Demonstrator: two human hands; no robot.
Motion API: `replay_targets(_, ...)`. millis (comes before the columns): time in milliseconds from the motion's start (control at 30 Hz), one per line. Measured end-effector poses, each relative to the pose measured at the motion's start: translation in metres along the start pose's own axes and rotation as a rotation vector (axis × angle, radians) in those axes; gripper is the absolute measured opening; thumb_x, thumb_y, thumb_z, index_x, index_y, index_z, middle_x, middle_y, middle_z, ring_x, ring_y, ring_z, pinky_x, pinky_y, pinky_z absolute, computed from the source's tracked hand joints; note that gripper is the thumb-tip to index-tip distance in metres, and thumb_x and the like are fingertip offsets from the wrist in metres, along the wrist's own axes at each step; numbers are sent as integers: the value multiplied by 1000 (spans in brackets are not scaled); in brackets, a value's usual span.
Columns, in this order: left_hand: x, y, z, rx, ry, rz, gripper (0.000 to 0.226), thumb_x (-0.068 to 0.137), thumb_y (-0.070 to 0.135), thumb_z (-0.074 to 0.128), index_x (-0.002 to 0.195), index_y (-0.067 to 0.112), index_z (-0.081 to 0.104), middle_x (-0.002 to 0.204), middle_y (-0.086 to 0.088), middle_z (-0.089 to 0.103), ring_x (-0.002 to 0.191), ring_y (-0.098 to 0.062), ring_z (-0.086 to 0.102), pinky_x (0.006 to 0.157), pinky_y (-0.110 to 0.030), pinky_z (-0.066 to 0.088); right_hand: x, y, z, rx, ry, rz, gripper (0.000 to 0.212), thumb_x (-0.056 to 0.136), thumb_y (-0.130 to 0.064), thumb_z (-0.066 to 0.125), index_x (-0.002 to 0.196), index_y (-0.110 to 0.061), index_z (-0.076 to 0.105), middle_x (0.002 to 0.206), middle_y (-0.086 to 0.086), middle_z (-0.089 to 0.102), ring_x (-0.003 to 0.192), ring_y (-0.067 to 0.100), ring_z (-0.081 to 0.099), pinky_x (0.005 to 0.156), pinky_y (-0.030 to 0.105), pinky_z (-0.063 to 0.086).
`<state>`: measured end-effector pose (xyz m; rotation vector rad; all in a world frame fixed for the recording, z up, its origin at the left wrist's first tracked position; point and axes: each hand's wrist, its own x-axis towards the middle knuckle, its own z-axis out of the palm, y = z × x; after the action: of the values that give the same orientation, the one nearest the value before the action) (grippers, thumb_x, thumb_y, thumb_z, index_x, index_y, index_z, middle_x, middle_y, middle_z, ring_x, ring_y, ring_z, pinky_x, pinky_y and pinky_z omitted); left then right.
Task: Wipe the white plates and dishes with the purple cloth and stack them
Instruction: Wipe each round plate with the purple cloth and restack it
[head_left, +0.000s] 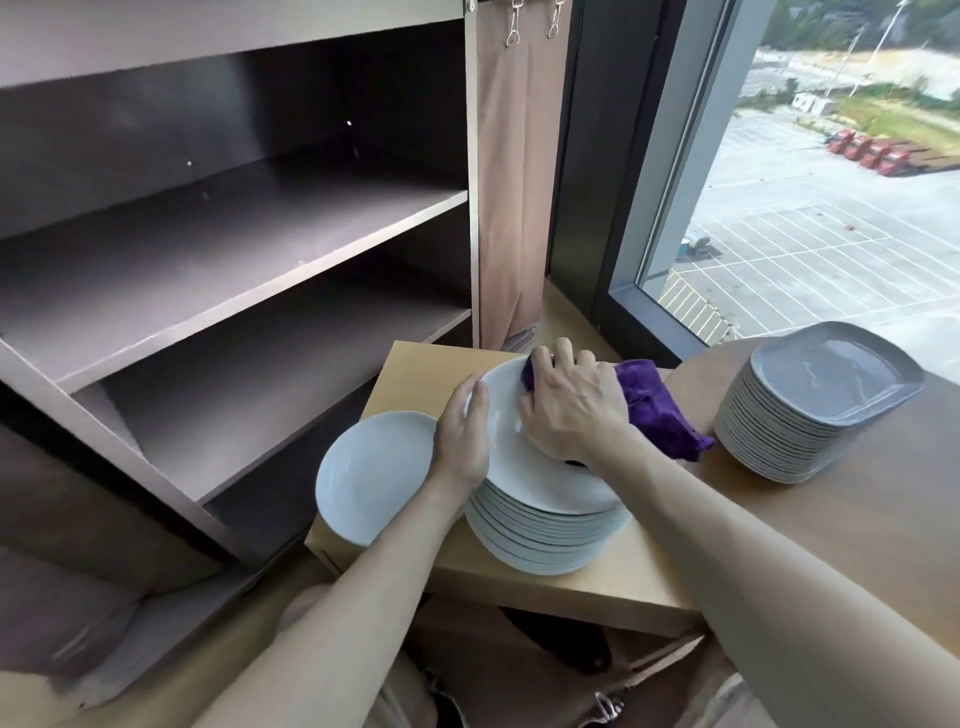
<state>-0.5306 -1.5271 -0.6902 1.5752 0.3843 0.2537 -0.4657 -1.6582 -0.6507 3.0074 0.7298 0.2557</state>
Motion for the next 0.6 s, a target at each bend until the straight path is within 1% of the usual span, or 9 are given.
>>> replay_targets(33, -1, 1, 1, -5, -1, 0, 46, 111, 40, 37, 150, 18, 49, 150, 7, 53, 139, -7, 47, 118, -30, 36, 2, -4, -1, 16, -4, -15, 40, 96, -45, 33, 116, -14, 47, 117, 12, 51, 98, 37, 56, 73, 43, 33)
replay_targets(100, -4, 2, 2, -23, 5, -4, 43, 112, 40, 32, 145, 24, 54, 144, 13, 58, 134, 0, 50, 116, -27, 38, 3, -11, -1, 81, -13, -33, 37, 94, -41, 40, 118, -13, 46, 118, 11, 50, 102, 37, 56, 75, 43, 34)
replay_targets(167, -6, 5, 2, -45, 10, -9, 37, 113, 38, 29, 128, 37, 63, 125, 22, 67, 119, 9, 57, 108, -24, 43, 1, -20, -3, 213, -50, -42, 37, 96, -40, 44, 122, -13, 46, 119, 10, 50, 105, 36, 55, 76, 43, 38)
replay_targets(200, -7, 6, 2, -48, 11, -6, 39, 113, 37, 29, 122, 37, 66, 119, 22, 70, 116, 7, 60, 106, -26, 45, -1, -25, -4, 283, -80, -51, 38, 97, -41, 43, 124, -14, 46, 120, 9, 49, 105, 36, 55, 76, 42, 38)
replay_targets(267, -8, 8, 2, -31, 2, 3, 44, 113, 37, 28, 127, 27, 68, 123, 11, 71, 120, -6, 62, 108, -34, 46, -9, -34, -7, 372, -141, -89, 39, 97, -40, 43, 128, -16, 44, 120, 8, 48, 104, 35, 55, 77, 40, 35)
replay_targets(333, -8, 9, 1, -28, 8, -13, 47, 112, 40, 28, 138, 22, 62, 136, 6, 65, 127, -11, 57, 114, -36, 42, -20, -36, -11, 412, -204, -135, 37, 96, -39, 45, 128, -21, 45, 116, 4, 48, 103, 33, 56, 78, 39, 35)
replay_targets(400, -8, 8, 0, 3, 22, -19, 50, 112, 42, 26, 146, 20, 55, 144, 6, 57, 129, -7, 50, 116, -30, 37, -30, -31, -18, 448, -272, -170, 33, 96, -38, 49, 125, -24, 48, 112, 0, 46, 100, 31, 58, 78, 40, 40)
replay_targets(467, -8, 8, 0, 45, 16, 1, 50, 112, 41, 26, 149, 19, 52, 146, 7, 54, 129, -5, 47, 113, -25, 35, -41, -20, -25, 436, -324, -212, 31, 97, -42, 50, 125, -27, 50, 110, -3, 45, 94, 26, 58, 77, 41, 44)
replay_targets(600, -7, 9, 1, 66, 4, 32, 44, 113, 34, 29, 145, 18, 54, 135, 12, 56, 129, -5, 48, 104, -18, 34, -59, 7, -36, 251, -328, -254, 31, 95, -49, 51, 122, -34, 52, 101, -7, 45, 81, 18, 55, 64, 35, 46)
